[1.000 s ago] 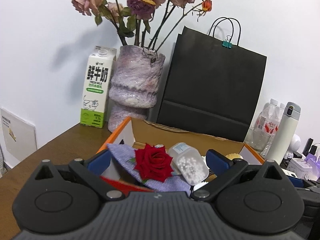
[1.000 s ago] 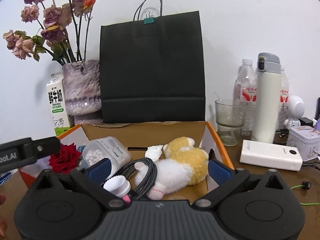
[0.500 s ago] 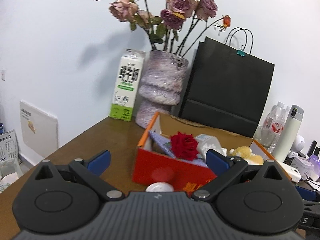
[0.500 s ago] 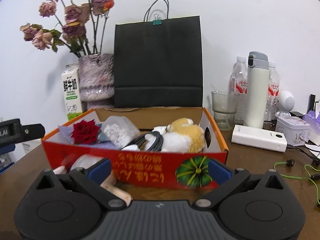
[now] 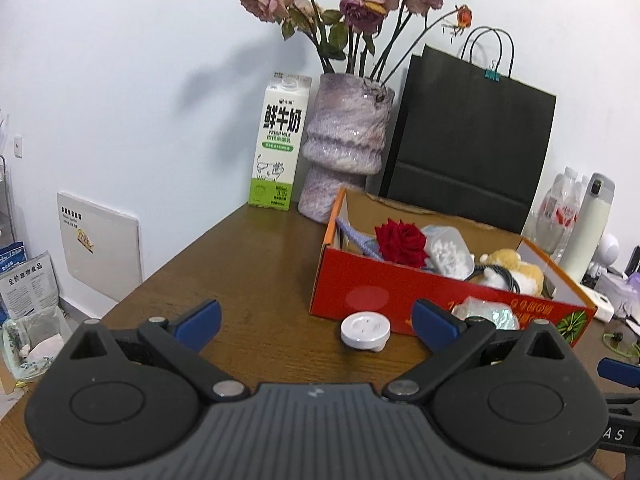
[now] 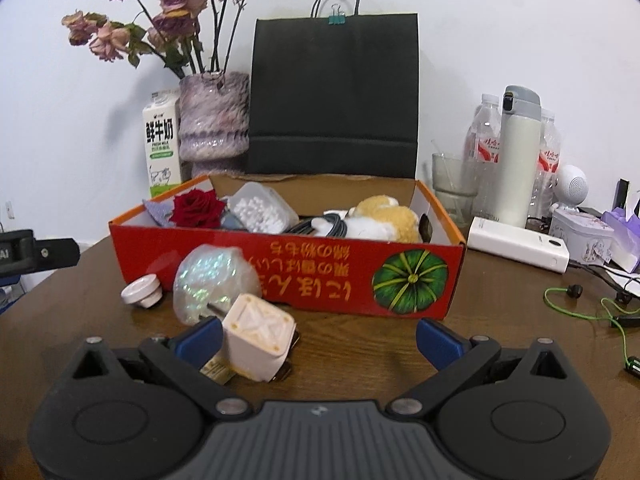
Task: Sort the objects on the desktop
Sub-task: 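Move the left tool to the white round lid while the right tool approaches the cube adapter, then grasp the white cube adapter with the right tool while the left tool grasps the white round lid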
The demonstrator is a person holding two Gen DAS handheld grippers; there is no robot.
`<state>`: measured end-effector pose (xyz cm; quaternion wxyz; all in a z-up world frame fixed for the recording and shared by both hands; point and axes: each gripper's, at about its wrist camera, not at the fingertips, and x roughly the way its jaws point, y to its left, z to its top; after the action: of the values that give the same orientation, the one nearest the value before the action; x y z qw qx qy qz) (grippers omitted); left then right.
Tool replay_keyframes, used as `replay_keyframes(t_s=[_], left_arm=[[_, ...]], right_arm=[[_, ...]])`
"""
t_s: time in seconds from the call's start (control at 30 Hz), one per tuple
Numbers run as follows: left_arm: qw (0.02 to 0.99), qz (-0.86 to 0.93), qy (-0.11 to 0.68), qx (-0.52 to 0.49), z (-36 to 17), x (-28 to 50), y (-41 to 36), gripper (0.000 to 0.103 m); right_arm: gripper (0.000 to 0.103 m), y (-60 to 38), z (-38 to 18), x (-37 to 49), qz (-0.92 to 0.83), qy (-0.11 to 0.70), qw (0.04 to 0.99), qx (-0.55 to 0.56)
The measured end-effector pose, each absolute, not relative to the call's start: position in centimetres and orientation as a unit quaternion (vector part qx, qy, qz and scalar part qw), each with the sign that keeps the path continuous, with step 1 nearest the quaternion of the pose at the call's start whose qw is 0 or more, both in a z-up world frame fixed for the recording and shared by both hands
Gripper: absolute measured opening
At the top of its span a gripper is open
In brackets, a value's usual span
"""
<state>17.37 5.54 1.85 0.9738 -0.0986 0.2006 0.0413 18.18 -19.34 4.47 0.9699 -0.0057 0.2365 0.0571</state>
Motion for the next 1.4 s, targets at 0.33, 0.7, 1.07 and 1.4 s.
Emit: replay_keyframes(t_s=[0.33,0.7,1.07,1.4], left_arm=[[0.965,0.047,0.245,-0.08,0.6,19.0,5.3,0.103],[0.959,0.044,0.268,-0.075,-0.2,21.0,5.0,0.103],[0.954,0.031,0.292,-0.058,-1.0,24.7,3.4,0.103],[0.948,0.016,0.312,-0.063,-1.5,26.1,3.3,0.04]], right_arm=[[0.103,-18.6,4.0,19.6,0.078,0.273,0.959,0.02],[0.083,-18.0,3.4,22.0,0.092,0.303,0.947,0.055],[0.059,-19.2,3.3,23.2,0.106,0.317,0.937,0.099],[0.059,-19.0,3.2,23.4,0.105,0.311,0.94,0.09]])
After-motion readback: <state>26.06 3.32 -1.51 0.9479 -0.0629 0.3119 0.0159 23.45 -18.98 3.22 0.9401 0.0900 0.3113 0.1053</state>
